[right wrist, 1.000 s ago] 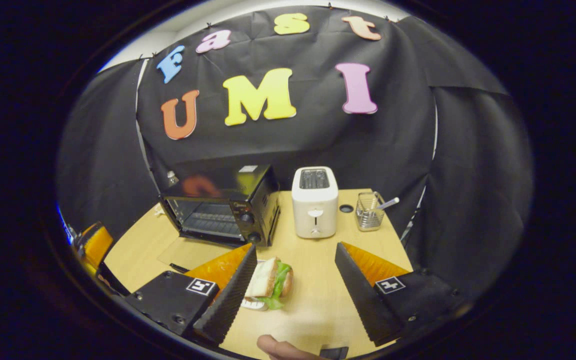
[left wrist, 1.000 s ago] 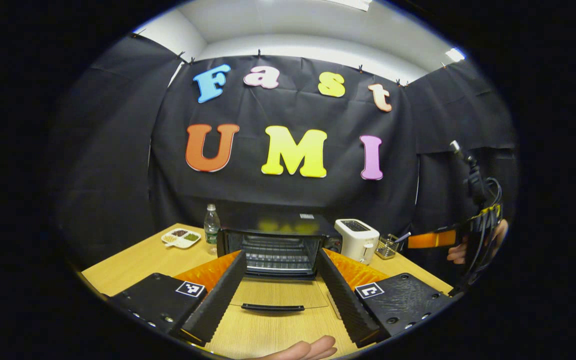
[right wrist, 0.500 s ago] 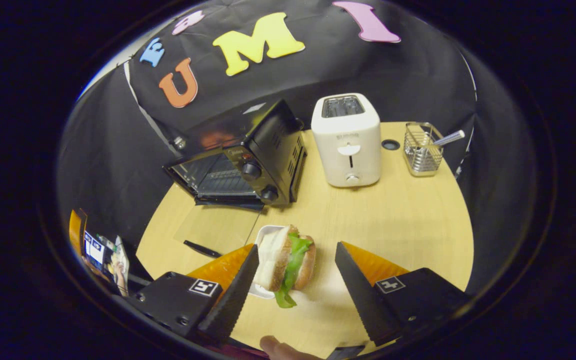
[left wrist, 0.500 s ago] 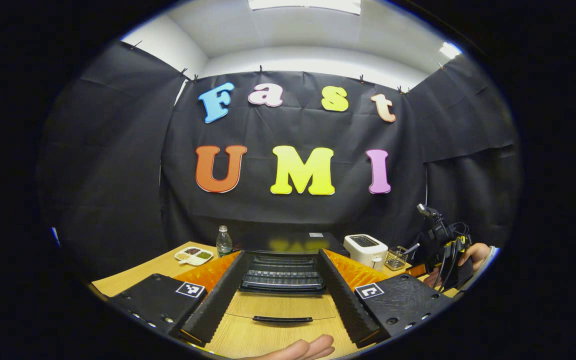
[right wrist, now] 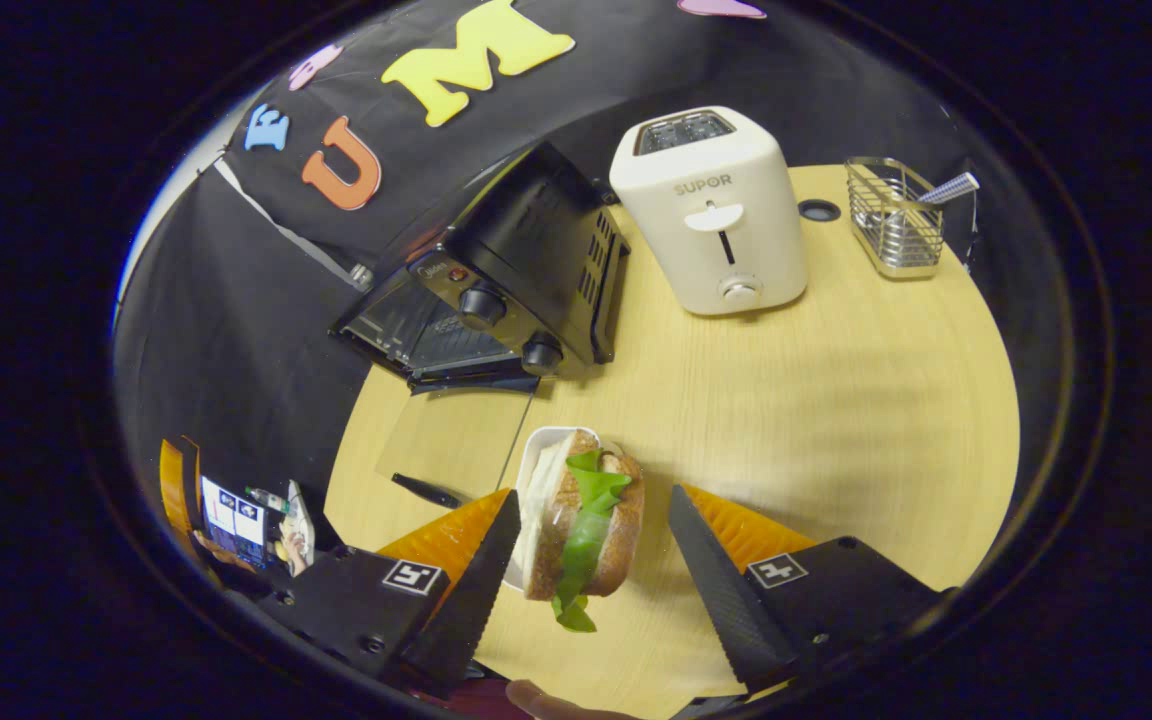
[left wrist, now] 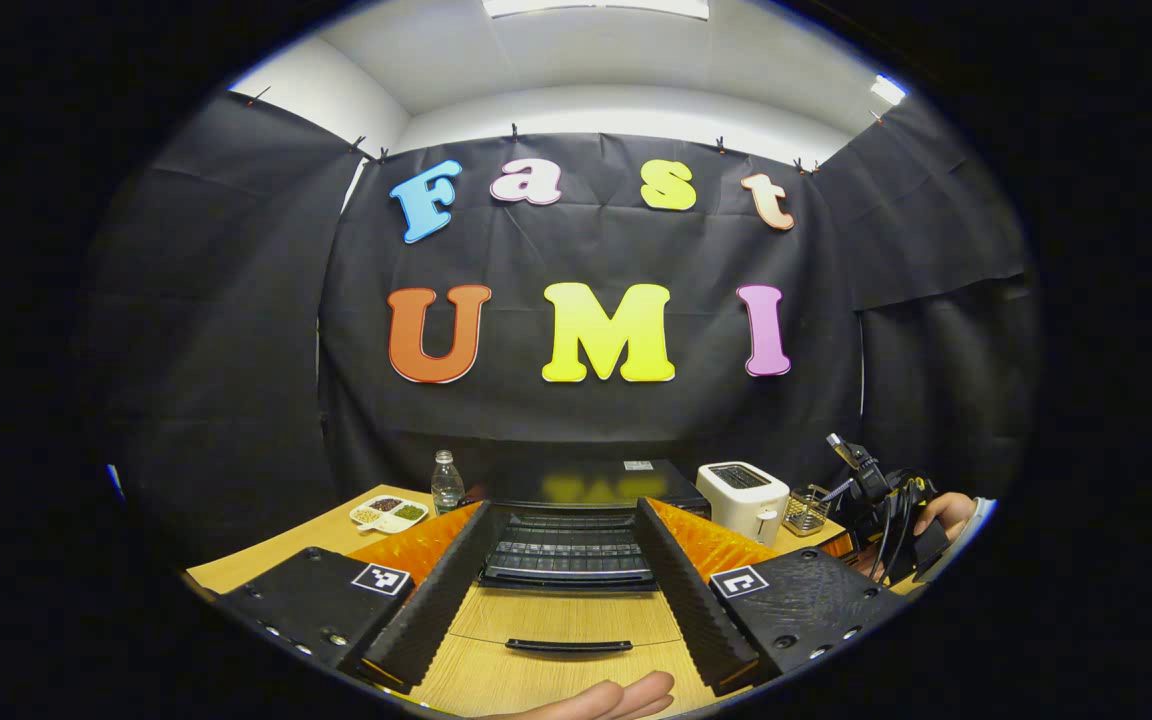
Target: Open the electric oven with the left hand, put the food in, and close the electric oven.
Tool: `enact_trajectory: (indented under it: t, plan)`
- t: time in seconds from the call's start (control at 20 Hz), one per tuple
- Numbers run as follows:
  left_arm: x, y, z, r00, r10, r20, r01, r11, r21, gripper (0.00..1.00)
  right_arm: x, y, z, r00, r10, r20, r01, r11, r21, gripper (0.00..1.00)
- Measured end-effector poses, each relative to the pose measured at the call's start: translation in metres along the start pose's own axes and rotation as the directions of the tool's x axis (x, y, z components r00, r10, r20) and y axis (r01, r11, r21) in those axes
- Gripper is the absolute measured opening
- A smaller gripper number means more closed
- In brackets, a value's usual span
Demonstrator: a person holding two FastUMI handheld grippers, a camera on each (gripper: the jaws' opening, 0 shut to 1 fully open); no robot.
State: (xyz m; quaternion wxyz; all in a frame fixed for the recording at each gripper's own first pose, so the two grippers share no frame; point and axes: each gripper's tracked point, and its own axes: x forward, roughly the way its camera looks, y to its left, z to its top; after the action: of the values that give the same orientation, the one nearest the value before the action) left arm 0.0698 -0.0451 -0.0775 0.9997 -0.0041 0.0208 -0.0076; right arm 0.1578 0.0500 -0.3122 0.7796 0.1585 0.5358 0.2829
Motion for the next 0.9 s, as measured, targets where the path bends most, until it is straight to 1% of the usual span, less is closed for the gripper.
enact_trajectory:
  t: [0.05,0.1,0.15,0.2,0.25,0.3,0.35,0.4,0.5,0.55,0.6,0.65,0.75,0.8,0.85,0.9]
  plan:
    - [0.002,0.0,-0.002,1.0,0.002,-0.005,-0.002,1.0,0.005,0.94,0.001,0.001,-0.004,1.0,0.014,-0.023,-0.014,1.0,0.02,0.94]
    - [0.003,0.0,-0.003,1.0,0.005,-0.008,-0.005,1.0,0.01,0.94,0.002,0.004,-0.004,0.998,0.044,-0.037,-0.043,0.999,0.031,0.93]
    - [0.005,-0.001,-0.006,1.0,0.008,-0.013,-0.008,1.0,0.014,0.94,0.004,0.005,-0.004,0.998,0.058,-0.039,-0.056,0.998,0.04,0.9]
    - [0.006,-0.002,-0.007,1.0,0.008,-0.018,-0.008,1.0,0.015,0.94,0.005,0.004,-0.003,0.998,0.055,-0.038,-0.053,0.998,0.045,0.88]
    - [0.005,-0.004,-0.009,1.0,0.006,-0.023,-0.005,1.0,0.016,0.94,0.005,0.005,-0.004,0.997,0.061,-0.041,-0.059,0.997,0.051,0.8]
    - [0.004,-0.004,-0.009,1.0,0.005,-0.027,-0.005,1.0,0.016,0.94,0.007,0.009,-0.005,0.995,0.078,-0.056,-0.075,0.995,0.06,0.76]
    - [0.004,-0.005,-0.01,1.0,0.007,-0.027,-0.007,1.0,0.015,0.94,0.009,0.01,-0.01,0.993,0.086,-0.079,-0.081,0.994,0.073,0.55]
    - [0.003,-0.004,-0.01,1.0,0.007,-0.025,-0.006,1.0,0.012,0.94,0.012,0.012,-0.014,0.99,0.098,-0.106,-0.089,0.992,0.084,0.66]
    - [0.001,-0.003,-0.011,0.999,0.01,-0.031,-0.01,1.0,0.003,0.93,0.016,0.014,-0.015,0.986,0.116,-0.123,-0.104,0.989,0.102,0.63]
    - [-0.001,-0.003,-0.012,0.999,0.009,-0.034,-0.009,1.0,-0.002,0.93,0.014,0.015,-0.012,0.985,0.125,-0.117,-0.112,0.987,0.117,0.59]
    - [-0.003,-0.001,-0.012,0.999,0.009,-0.036,-0.009,1.0,-0.005,0.93,0.013,0.017,-0.013,0.985,0.129,-0.112,-0.115,0.986,0.123,0.48]
    - [-0.005,0.001,-0.012,0.999,0.007,-0.037,-0.007,1.0,-0.008,0.94,0.011,0.018,-0.016,0.986,0.126,-0.108,-0.113,0.986,0.122,0.47]
    - [-0.01,0.007,-0.011,1.0,0.007,-0.031,-0.008,1.0,-0.014,0.94,0.006,0.02,-0.017,0.989,0.115,-0.087,-0.103,0.985,0.136,0.43]
    - [-0.013,0.01,-0.009,1.0,0.006,-0.024,-0.006,1.0,-0.02,0.94,0.002,0.021,-0.018,0.991,0.11,-0.072,-0.098,0.985,0.144,0.34]
    - [-0.016,0.013,-0.008,1.0,0.002,-0.019,-0.003,1.0,-0.025,0.94,-0.003,0.022,-0.018,0.994,0.1,-0.051,-0.091,0.984,0.152,0.34]
    - [-0.02,0.016,-0.007,1.0,-0.003,-0.014,0.002,1.0,-0.031,0.93,-0.008,0.024,-0.018,0.995,0.091,-0.031,-0.085,0.984,0.156,0.42]
